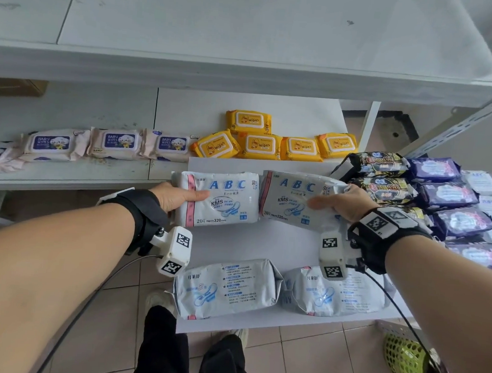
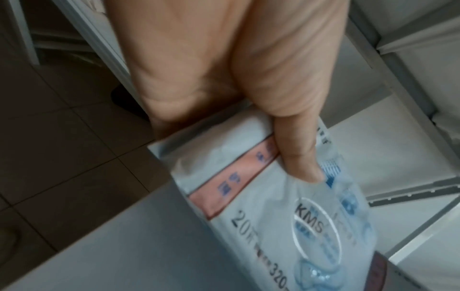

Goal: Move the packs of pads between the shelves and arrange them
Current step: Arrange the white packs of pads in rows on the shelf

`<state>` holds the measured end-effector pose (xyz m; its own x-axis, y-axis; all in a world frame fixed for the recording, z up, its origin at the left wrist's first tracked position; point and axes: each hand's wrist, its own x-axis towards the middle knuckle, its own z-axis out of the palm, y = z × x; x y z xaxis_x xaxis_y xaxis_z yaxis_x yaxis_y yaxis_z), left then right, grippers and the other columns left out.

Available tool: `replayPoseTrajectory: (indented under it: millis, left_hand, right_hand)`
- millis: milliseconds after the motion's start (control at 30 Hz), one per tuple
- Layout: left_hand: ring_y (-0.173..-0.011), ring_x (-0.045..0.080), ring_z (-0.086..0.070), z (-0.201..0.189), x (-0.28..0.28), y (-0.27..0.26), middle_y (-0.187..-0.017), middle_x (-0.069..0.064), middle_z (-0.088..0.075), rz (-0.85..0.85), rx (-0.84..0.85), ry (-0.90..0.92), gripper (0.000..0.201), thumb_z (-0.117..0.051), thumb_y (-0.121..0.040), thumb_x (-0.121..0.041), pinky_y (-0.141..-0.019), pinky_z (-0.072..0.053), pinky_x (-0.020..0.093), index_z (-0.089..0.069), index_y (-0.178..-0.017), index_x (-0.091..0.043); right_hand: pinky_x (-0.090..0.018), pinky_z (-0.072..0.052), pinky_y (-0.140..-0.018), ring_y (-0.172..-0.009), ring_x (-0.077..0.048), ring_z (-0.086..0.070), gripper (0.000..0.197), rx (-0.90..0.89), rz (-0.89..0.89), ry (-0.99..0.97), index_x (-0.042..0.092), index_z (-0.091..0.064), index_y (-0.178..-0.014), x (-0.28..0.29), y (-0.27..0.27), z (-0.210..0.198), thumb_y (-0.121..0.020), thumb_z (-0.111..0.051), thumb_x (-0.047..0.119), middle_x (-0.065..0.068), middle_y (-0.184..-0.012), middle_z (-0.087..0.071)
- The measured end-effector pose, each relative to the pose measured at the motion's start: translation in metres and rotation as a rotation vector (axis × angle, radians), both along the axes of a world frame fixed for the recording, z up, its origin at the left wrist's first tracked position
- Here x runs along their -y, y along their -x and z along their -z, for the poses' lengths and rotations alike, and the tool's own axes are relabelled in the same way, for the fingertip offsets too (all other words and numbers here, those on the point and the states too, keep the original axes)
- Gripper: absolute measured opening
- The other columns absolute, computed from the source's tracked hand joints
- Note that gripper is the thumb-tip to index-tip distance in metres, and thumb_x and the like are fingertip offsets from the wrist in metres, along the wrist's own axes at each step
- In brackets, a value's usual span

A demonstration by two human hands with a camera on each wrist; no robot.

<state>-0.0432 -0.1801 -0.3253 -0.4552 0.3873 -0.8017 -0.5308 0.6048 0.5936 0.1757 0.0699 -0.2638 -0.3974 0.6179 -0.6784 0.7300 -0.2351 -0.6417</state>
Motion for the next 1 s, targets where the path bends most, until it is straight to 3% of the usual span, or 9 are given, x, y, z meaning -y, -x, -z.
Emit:
replayPoseTrajectory:
  millis: [67, 133, 300, 467, 533, 700, 767, 900, 1000]
  left_hand:
    - [-0.095, 0.034, -0.068, -0.008, -0.002, 0.0, -0.101, 0.021, -0.07, -0.037, -0.036, 0.017, 0.053, -0.083, -0.065, -0.019, -0.091, -0.051, 0.053, -0.062, -0.111, -0.002]
    - [-0.092, 0.034, -0.069, -0.015, -0.003, 0.0, -0.1, 0.021, -0.07, -0.072, -0.072, 0.013, 0.058, -0.085, -0.064, -0.019, -0.089, -0.052, 0.053, -0.061, -0.114, -0.002]
    - [-0.067, 0.025, -0.073, -0.043, 0.009, -0.001, -0.075, 0.011, -0.075, -0.152, -0.085, -0.048, 0.065, -0.086, -0.054, -0.029, -0.059, -0.057, 0.035, -0.064, -0.111, -0.006]
    - [-0.095, 0.03, -0.069, -0.088, 0.024, -0.009, -0.102, 0.015, -0.072, -0.202, -0.126, -0.136, 0.094, -0.083, -0.035, -0.05, -0.093, -0.051, 0.048, -0.062, -0.117, -0.009]
    - [-0.097, 0.03, -0.069, -0.111, 0.03, -0.014, -0.102, 0.013, -0.073, -0.224, -0.164, -0.177, 0.097, -0.081, -0.033, -0.06, -0.096, -0.05, 0.048, -0.062, -0.115, -0.011]
    - [-0.098, 0.029, -0.067, -0.166, 0.051, -0.019, -0.11, 0.012, -0.07, -0.385, -0.297, -0.249, 0.07, -0.07, -0.069, -0.059, -0.091, -0.052, 0.043, -0.06, -0.118, -0.009]
    - [-0.102, 0.031, -0.065, -0.185, 0.064, -0.012, -0.113, 0.014, -0.068, -0.448, -0.346, -0.27, 0.071, -0.068, -0.073, -0.058, -0.095, -0.05, 0.047, -0.057, -0.121, -0.007]
    - [-0.107, 0.033, -0.063, -0.216, 0.095, 0.008, -0.117, 0.017, -0.065, -0.509, -0.421, -0.338, 0.072, -0.068, -0.075, -0.055, -0.099, -0.048, 0.048, -0.055, -0.125, -0.005]
    - [-0.108, 0.033, -0.062, -0.231, 0.12, 0.026, -0.118, 0.016, -0.065, -0.525, -0.453, -0.373, 0.069, -0.069, -0.076, -0.052, -0.1, -0.047, 0.047, -0.055, -0.125, -0.006]
  right_hand:
    - [-0.03, -0.057, -0.054, -0.073, -0.024, -0.072, 0.052, 0.02, 0.045, -0.046, 0.007, -0.067, -0.1, 0.0, 0.003, -0.003, -0.052, -0.088, 0.006, -0.011, -0.091, -0.074]
    - [-0.031, -0.058, -0.057, -0.073, -0.024, -0.072, 0.05, 0.015, 0.033, -0.074, 0.008, -0.068, -0.095, 0.001, 0.004, -0.009, -0.05, -0.089, 0.007, -0.01, -0.089, -0.074]
    - [-0.033, -0.057, -0.058, -0.077, -0.029, -0.071, 0.05, -0.102, 0.038, -0.028, 0.002, -0.066, -0.103, -0.003, -0.006, -0.044, -0.057, -0.085, 0.007, -0.015, -0.093, -0.073]
    - [-0.041, -0.061, -0.06, -0.08, -0.033, -0.07, 0.041, -0.382, -0.043, 0.273, 0.003, -0.058, -0.104, 0.006, -0.006, -0.097, -0.066, -0.07, 0.005, -0.021, -0.1, -0.069]
    - [-0.039, -0.06, -0.062, -0.082, -0.033, -0.069, 0.042, -0.495, -0.077, 0.322, 0.0, -0.059, -0.108, 0.017, 0.001, -0.116, -0.067, -0.068, 0.005, -0.022, -0.104, -0.067]
    - [-0.041, -0.06, -0.066, -0.081, -0.03, -0.072, 0.043, -0.695, -0.151, 0.409, 0.001, -0.061, -0.115, 0.05, 0.03, -0.16, -0.073, -0.059, 0.009, -0.019, -0.102, -0.072]
    - [-0.044, -0.059, -0.078, -0.082, -0.029, -0.071, 0.045, -0.723, -0.188, 0.392, 0.0, -0.061, -0.116, 0.065, 0.041, -0.176, -0.073, -0.059, 0.012, -0.017, -0.101, -0.072]
    - [-0.039, -0.06, -0.068, -0.079, -0.029, -0.072, 0.046, -0.784, -0.216, 0.407, 0.001, -0.059, -0.117, 0.099, 0.06, -0.199, -0.072, -0.06, 0.009, -0.018, -0.101, -0.071]
    - [-0.042, -0.057, -0.08, -0.086, -0.031, -0.07, 0.054, -0.806, -0.231, 0.392, -0.001, -0.054, -0.126, 0.125, 0.075, -0.213, -0.073, -0.06, 0.009, -0.022, -0.113, -0.066]
